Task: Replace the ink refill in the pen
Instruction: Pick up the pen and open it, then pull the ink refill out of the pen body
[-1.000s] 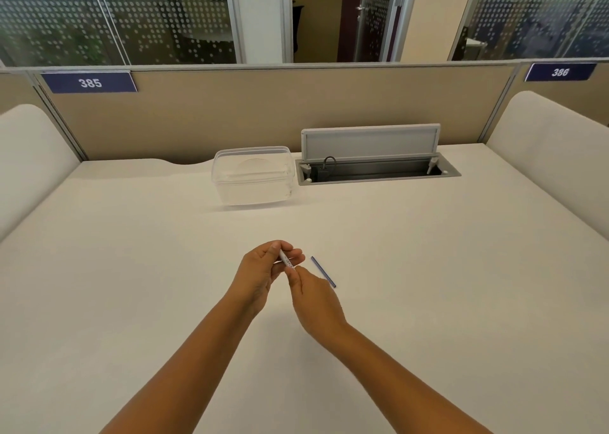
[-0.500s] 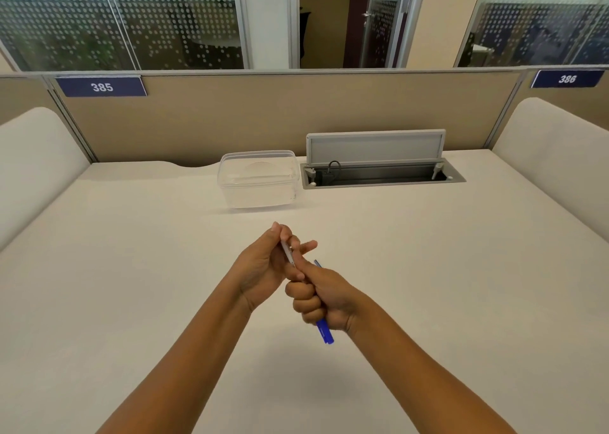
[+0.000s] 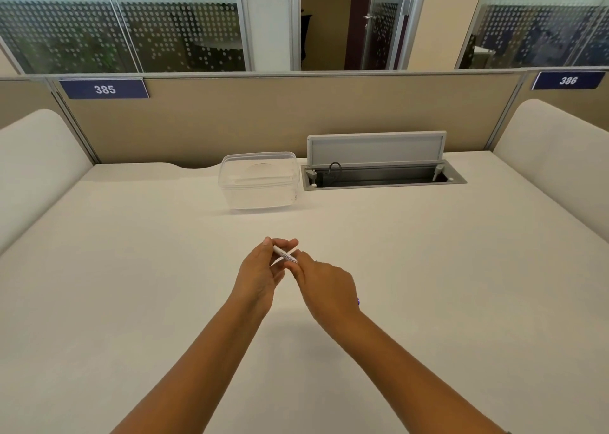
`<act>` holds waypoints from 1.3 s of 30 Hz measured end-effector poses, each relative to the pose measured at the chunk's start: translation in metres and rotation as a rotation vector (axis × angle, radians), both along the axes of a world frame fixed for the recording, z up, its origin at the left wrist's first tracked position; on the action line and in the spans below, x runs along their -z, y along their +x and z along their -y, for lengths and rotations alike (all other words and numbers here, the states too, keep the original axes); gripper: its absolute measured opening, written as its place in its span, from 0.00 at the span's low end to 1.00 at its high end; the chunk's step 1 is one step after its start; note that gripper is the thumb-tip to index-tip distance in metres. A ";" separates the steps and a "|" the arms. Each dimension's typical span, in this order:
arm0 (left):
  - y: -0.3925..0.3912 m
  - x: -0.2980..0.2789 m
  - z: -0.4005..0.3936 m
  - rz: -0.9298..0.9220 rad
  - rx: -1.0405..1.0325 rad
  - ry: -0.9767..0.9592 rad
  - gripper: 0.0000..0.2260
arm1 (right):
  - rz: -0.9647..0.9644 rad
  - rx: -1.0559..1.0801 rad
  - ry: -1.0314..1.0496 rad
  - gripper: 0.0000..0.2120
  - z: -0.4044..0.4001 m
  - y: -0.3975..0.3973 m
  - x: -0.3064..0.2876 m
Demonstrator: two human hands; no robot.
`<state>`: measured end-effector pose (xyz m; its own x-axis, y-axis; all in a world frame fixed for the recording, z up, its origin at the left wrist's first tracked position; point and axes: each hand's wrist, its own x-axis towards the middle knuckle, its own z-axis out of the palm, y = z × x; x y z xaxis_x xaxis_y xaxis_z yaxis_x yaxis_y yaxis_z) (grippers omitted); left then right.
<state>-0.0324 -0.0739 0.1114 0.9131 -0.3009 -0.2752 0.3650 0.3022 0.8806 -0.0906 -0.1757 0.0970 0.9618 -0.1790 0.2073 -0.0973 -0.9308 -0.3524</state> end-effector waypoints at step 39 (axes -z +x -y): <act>-0.029 0.090 -0.025 0.053 0.045 0.375 0.12 | 0.018 0.233 1.857 0.05 0.025 -0.009 0.074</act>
